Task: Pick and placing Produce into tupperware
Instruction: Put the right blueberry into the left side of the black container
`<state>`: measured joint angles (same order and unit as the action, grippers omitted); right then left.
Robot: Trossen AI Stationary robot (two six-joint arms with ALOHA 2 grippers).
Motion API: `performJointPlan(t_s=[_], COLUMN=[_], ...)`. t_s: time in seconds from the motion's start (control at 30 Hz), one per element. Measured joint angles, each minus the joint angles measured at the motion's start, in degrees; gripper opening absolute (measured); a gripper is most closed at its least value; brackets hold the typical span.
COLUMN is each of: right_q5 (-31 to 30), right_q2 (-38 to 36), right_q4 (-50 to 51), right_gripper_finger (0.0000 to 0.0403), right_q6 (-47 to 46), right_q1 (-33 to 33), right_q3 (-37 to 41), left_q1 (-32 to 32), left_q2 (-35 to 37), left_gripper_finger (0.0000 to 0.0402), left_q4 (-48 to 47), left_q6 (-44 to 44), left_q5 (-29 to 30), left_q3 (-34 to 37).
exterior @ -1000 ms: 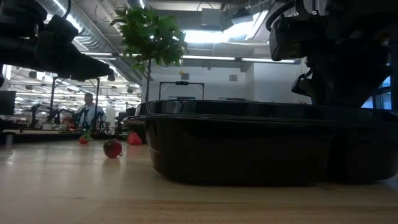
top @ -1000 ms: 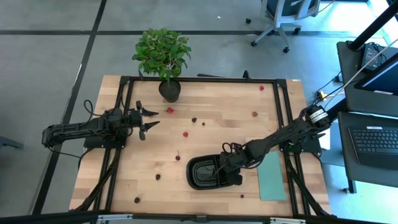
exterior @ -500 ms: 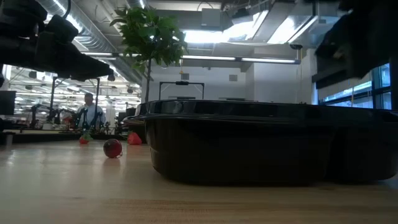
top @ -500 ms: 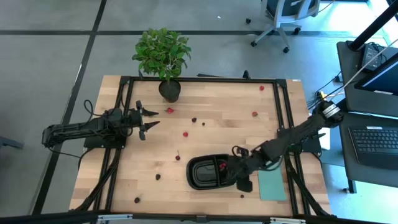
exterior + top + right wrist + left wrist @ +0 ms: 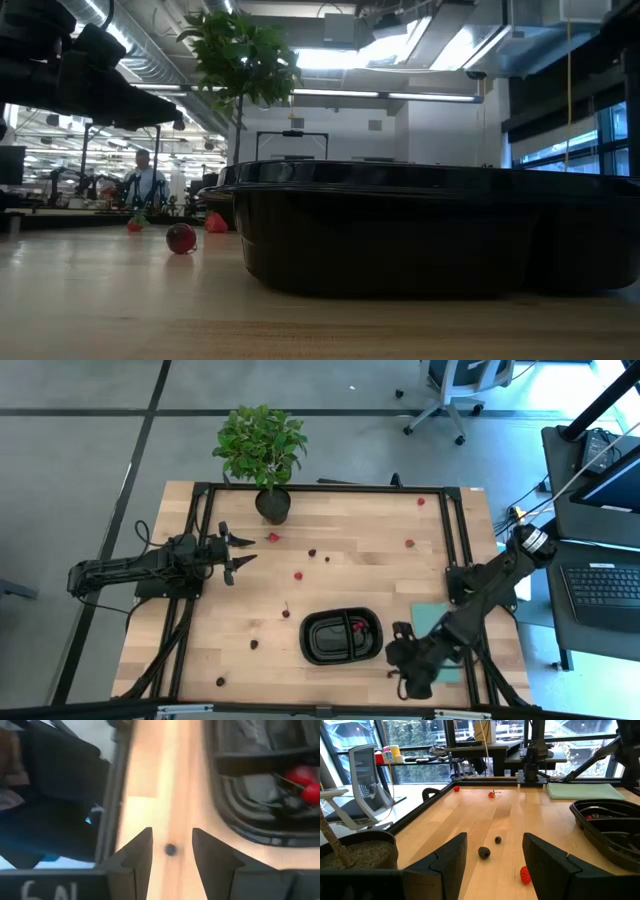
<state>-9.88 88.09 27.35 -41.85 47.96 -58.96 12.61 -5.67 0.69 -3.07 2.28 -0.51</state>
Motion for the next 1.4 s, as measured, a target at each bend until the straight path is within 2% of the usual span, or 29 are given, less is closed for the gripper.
performJointPlan(t_s=[0.2, 0.37, 0.77, 0.9, 1.4], right_q5=[-4.54, -7.45, -7.53, -7.46, -7.01], right_q2=[0.16, 0.95, 6.44, 7.62, 9.84], right_q4=[-12.21, -16.85, -25.65, -29.73, -34.60], right_gripper_finger=[0.0141, 0.0137, 0.0118, 0.0117, 0.0117], right_q6=[0.56, -0.16, -1.09, 1.62, 4.77], right_q1=[3.69, 5.39, 5.92, 5.94, 6.38], right_q3=[4.75, 9.71, 18.46, 19.09, 19.09], left_q1=[0.00, 0.01, 0.00, 0.00, 0.01], left_q2=[0.00, 0.00, 0.02, 0.04, 0.07], left_gripper_finger=[0.0186, 0.0186, 0.0186, 0.0186, 0.0186], left_q4=[0.00, 0.00, 0.01, 0.12, 0.11], left_q6=[0.00, -0.04, 0.25, 1.09, 1.18], left_q5=[-0.01, -0.01, 0.00, 0.00, 0.03], left_q3=[0.00, 0.00, 0.00, 0.01, 0.02])
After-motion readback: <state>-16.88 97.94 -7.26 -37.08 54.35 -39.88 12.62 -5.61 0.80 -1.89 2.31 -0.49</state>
